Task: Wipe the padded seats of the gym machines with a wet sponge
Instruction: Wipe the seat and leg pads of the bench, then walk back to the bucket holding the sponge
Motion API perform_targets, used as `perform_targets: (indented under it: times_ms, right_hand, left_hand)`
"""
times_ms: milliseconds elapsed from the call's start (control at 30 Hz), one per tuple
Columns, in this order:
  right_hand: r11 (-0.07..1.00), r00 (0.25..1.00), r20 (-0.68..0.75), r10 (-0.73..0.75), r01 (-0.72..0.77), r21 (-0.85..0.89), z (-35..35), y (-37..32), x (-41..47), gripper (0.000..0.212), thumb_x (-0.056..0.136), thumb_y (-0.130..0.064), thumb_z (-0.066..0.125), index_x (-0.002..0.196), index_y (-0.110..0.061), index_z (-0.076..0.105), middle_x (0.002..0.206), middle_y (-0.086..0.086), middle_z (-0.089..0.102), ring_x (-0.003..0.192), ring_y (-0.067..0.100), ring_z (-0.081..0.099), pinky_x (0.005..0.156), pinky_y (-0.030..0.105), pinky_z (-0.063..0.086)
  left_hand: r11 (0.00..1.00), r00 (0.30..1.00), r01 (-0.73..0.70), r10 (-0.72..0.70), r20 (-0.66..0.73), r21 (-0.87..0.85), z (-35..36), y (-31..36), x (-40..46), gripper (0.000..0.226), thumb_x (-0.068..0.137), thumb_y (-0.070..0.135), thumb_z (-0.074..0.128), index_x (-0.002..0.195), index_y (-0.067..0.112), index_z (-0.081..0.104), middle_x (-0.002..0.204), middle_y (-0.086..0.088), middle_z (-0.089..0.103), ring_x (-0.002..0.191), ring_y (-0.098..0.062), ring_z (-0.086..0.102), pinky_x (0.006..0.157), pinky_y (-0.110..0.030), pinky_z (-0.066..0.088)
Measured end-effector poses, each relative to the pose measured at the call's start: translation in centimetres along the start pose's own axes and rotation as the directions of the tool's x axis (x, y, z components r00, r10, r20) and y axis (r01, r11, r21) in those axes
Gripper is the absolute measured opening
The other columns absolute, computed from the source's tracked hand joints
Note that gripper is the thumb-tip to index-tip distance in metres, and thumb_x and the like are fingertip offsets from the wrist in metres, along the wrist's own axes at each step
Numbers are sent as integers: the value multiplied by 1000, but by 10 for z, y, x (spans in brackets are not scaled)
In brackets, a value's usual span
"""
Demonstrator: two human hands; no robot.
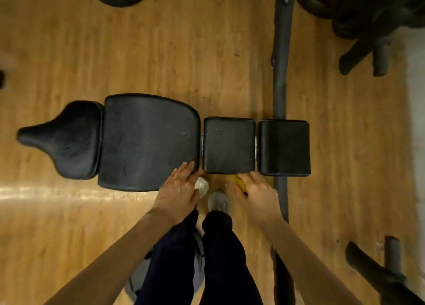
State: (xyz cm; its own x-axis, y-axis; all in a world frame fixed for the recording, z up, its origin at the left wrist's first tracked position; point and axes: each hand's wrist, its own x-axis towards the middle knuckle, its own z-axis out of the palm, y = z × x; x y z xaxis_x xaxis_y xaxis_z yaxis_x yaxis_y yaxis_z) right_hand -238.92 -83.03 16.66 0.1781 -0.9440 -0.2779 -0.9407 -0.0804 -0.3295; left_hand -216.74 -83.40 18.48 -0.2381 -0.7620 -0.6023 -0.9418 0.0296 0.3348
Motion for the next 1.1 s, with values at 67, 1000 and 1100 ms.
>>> perform_targets:
  times_ms: [67, 1000, 1100]
  right_hand:
    - [997, 996, 67, -55, 58, -41, -16, -17, 1, 20, 93, -34, 60, 107, -20, 64, 101, 2, 63, 88, 23, 65, 59, 33, 51]
    - [414, 447, 638, -627, 885, -213, 19, -421, 40, 28, 96, -29, 51, 120, -15, 55, 120, 6, 56, 116, 24, 52, 90, 35, 43]
    - [412, 463, 666, -585, 877, -247, 32, -449, 52, 28, 96, -32, 53, 119, -17, 54, 121, 4, 55, 116, 22, 52, 89, 33, 44]
  left_hand:
    - [996, 997, 82, -82, 10, -33, -9, -7, -28, 56, 105, 36, 32, 156, 18, 18, 165, -2, -1, 152, -18, -4, 122, -30, -2]
    - [184, 549, 609, -800, 243, -771, 71, -195, -330, 48, 106, 35, 28, 149, 15, 35, 160, -5, 27, 150, -19, 17, 117, -26, 16]
    - [58, 499, 583, -813, 300, -811, 76, -230, -348, 50, 105, 36, 31, 147, 10, 39, 156, -9, 33, 147, -22, 24, 116, -28, 19]
